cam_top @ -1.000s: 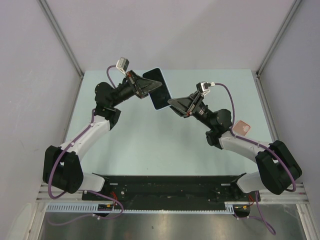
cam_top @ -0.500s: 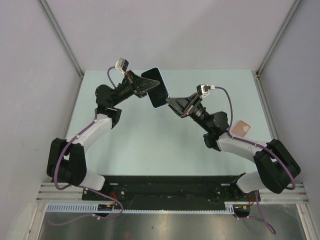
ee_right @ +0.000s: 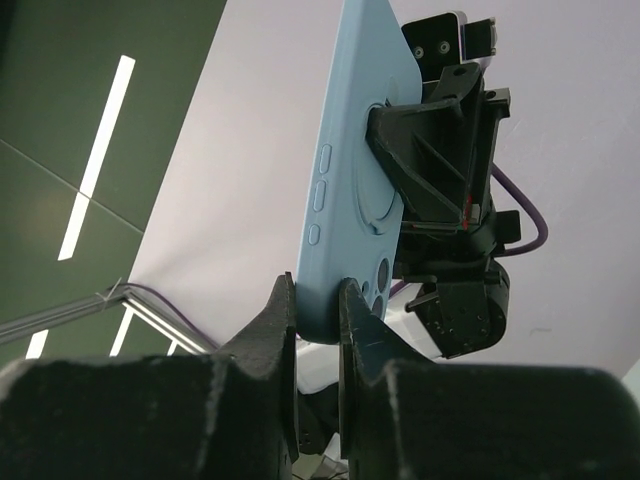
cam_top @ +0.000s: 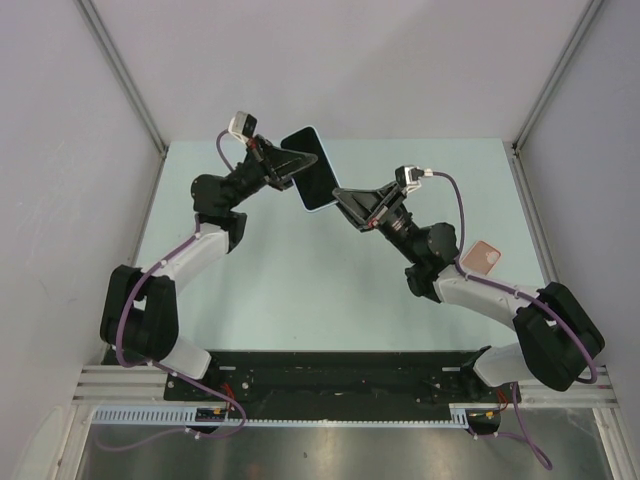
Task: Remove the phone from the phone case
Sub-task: Remove the phone case from the phone.
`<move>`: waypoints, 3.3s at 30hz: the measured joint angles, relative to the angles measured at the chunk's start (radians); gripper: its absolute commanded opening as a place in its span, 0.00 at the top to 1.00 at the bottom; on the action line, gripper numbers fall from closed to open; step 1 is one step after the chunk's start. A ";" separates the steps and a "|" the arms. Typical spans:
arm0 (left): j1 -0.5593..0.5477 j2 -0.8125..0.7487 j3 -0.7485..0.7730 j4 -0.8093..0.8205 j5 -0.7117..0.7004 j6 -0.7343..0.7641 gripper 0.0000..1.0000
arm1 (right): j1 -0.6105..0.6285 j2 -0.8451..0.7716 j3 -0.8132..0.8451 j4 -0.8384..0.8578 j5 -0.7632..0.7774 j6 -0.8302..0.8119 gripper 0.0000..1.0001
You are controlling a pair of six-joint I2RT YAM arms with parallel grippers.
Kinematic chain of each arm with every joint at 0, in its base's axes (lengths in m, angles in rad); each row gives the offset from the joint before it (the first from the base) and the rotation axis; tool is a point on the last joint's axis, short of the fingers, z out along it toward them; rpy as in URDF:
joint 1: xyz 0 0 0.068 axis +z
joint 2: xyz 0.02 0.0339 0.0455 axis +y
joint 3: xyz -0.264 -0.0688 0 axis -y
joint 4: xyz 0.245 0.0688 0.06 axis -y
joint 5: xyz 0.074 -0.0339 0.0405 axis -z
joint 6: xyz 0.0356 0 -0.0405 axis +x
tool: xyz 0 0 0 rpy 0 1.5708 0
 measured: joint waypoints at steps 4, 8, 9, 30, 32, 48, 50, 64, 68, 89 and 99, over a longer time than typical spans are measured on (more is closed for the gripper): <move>0.000 0.000 0.000 0.007 -0.016 -0.019 1.00 | -0.004 0.000 0.017 -0.013 -0.002 0.008 1.00; 0.000 0.000 0.001 0.016 -0.034 -0.037 1.00 | -0.011 0.000 0.041 -0.031 -0.016 0.009 1.00; 0.000 0.001 0.001 0.020 -0.038 -0.042 1.00 | -0.011 0.000 0.045 -0.034 -0.019 0.009 1.00; 0.000 0.142 -0.020 0.119 -0.072 -0.174 1.00 | -0.043 -0.003 0.058 -0.171 -0.013 0.029 1.00; 0.001 0.142 -0.024 0.119 -0.074 -0.176 1.00 | -0.044 -0.003 0.058 -0.177 -0.013 0.031 1.00; 0.000 0.140 -0.024 0.134 -0.068 -0.192 1.00 | -0.042 -0.020 0.058 -0.189 -0.027 0.006 0.96; 0.000 0.132 -0.024 0.133 -0.067 -0.192 1.00 | -0.040 -0.020 0.058 -0.185 -0.027 0.004 0.93; 0.000 0.119 -0.028 0.133 -0.068 -0.192 1.00 | -0.041 -0.024 0.057 -0.170 -0.043 0.000 0.72; -0.002 0.119 -0.029 0.133 -0.072 -0.206 1.00 | -0.041 -0.024 0.057 -0.152 -0.042 0.013 0.56; -0.004 0.101 -0.019 0.112 -0.087 -0.250 1.00 | -0.045 -0.002 0.029 -0.048 -0.007 0.117 1.00; -0.026 0.030 0.067 0.076 -0.053 -0.245 1.00 | -0.027 0.041 0.029 0.055 0.055 0.246 1.00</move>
